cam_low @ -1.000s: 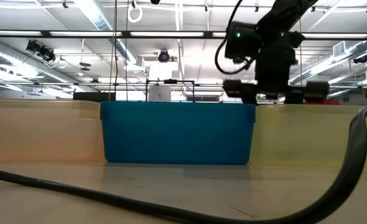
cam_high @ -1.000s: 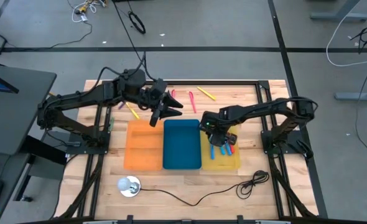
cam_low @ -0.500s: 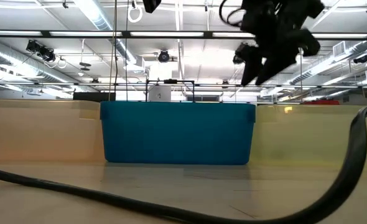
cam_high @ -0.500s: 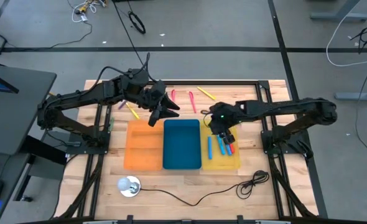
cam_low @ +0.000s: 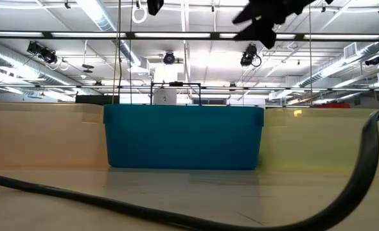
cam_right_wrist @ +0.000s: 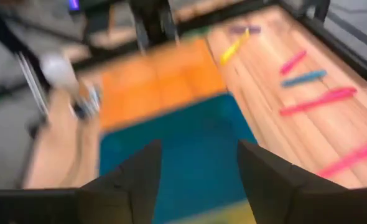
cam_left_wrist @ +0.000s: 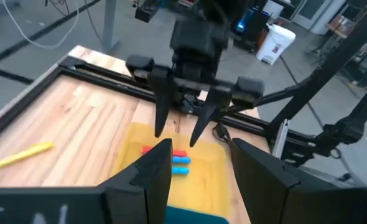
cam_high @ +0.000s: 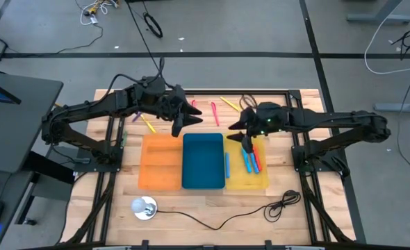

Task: Pick & Place Markers
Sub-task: Put the right yellow pen into the blue bin

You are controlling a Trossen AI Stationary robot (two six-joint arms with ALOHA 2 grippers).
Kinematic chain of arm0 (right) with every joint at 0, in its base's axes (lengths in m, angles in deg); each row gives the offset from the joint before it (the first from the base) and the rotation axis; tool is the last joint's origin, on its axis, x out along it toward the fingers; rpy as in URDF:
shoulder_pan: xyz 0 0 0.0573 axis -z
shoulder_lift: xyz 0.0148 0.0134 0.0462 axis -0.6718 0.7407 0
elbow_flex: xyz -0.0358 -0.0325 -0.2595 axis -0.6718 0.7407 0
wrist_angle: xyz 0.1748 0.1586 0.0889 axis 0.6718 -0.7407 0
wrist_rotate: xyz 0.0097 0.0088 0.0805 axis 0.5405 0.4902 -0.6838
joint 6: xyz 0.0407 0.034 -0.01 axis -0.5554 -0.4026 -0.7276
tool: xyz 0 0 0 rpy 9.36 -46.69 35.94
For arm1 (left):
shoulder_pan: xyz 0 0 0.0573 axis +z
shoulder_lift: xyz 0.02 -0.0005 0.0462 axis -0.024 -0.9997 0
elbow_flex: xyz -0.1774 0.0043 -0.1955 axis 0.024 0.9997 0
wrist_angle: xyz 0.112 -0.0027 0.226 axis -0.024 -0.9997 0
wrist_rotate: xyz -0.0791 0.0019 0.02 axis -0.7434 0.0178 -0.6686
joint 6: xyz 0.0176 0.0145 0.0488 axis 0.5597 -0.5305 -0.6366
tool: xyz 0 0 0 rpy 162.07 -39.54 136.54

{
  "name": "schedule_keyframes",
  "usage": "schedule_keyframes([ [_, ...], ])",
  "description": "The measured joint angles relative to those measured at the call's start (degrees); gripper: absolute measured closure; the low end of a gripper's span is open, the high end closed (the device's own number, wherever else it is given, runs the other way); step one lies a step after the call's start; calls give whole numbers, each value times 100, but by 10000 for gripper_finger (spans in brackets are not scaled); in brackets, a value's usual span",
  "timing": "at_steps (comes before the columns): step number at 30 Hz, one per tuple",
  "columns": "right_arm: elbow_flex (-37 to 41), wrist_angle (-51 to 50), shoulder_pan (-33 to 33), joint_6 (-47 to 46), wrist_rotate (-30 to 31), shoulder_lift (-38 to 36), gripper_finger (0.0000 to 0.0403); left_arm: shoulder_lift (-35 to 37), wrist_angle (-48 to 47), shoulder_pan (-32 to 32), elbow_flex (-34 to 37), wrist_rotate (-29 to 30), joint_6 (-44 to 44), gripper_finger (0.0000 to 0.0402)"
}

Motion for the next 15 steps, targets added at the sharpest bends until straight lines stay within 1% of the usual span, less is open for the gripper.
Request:
schedule_keyframes([
  [3, 0, 702, 0, -187, -28, -8, 195, 0, 0, -32, 1, -1, 203, 229],
  [7, 0, 1492, 0, -129, -44, -8, 195, 0, 0, -81, 0, 14, 337, 229],
  [11, 0, 1840, 0, -75, -44, -8, 195, 0, 0, -81, 2, 13, 354, 229],
  [15, 0, 1895, 2, 4, -34, -8, 195, 0, 0, -81, 2, 14, 354, 229],
])
